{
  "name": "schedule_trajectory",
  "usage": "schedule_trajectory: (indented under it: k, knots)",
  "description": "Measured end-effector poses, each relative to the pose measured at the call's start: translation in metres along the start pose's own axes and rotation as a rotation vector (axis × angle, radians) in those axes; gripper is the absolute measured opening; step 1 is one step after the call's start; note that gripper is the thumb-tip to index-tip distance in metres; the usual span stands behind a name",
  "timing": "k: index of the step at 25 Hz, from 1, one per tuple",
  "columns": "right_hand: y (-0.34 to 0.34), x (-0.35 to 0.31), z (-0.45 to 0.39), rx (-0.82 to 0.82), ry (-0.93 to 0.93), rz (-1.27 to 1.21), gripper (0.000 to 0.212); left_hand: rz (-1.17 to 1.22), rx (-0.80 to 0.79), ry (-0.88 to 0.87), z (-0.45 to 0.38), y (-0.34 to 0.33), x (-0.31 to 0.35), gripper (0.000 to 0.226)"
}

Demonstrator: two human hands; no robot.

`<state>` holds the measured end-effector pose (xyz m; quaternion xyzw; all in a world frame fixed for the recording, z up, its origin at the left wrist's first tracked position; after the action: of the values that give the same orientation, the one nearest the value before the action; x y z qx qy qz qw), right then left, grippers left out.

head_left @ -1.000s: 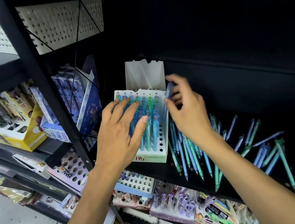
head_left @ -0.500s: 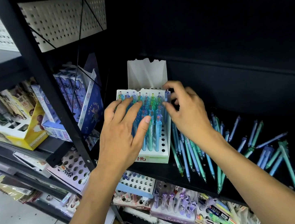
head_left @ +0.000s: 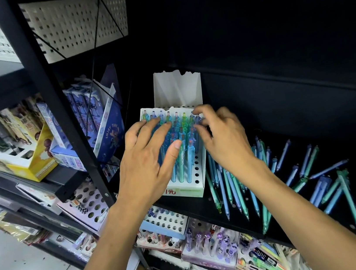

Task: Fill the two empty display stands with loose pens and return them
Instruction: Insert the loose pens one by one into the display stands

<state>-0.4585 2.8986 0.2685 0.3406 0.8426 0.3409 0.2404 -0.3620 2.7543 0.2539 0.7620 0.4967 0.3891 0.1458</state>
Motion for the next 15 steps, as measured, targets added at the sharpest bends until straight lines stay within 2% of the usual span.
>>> schedule_trajectory:
  k: [2, 3, 5, 8, 10, 12, 14, 15]
  knots:
    - [0.011, 0.001, -0.003, 0.127, 0.013, -0.012, 0.023, 0.004, 0.002, -0.001, 0.0, 0.0, -0.001, 0.056]
    - [0.014, 0.002, -0.005, 0.131, -0.001, -0.032, 0.023, 0.0, 0.003, -0.004, 0.001, 0.0, 0.0, 0.056]
    - [0.012, 0.005, -0.012, 0.033, -0.046, -0.051, 0.028, -0.007, 0.003, -0.01, 0.001, 0.0, 0.0, 0.056]
    - [0.004, 0.004, -0.022, -0.121, -0.003, 0.078, 0.034, 0.014, -0.023, 0.002, 0.001, -0.001, 0.0, 0.056]
    - [0.006, 0.002, -0.022, -0.173, -0.006, 0.066, 0.044, -0.049, -0.006, 0.02, 0.003, 0.001, 0.003, 0.054]
    - [0.02, 0.007, -0.005, -0.081, -0.078, -0.079, 0.043, -0.119, 0.077, -0.004, 0.009, 0.006, 0.021, 0.048]
    - [0.041, 0.023, 0.026, 0.068, -0.165, -0.195, 0.031, -0.033, 0.154, -0.137, 0.018, 0.002, 0.055, 0.041]
    - [0.049, 0.036, 0.045, 0.092, -0.21, -0.221, 0.024, 0.053, 0.148, -0.197, 0.024, -0.004, 0.075, 0.037]
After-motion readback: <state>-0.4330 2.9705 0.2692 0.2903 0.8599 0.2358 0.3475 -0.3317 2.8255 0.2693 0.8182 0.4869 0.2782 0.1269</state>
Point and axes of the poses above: each hand's wrist, its own z-axis away from the middle knuckle, its own y-axis out of the back of the hand, x = y × z, the point moved 6 cm from there along -z, towards the middle knuckle, and after that the axes turned 10 degrees about z, right-handed, at the moved point
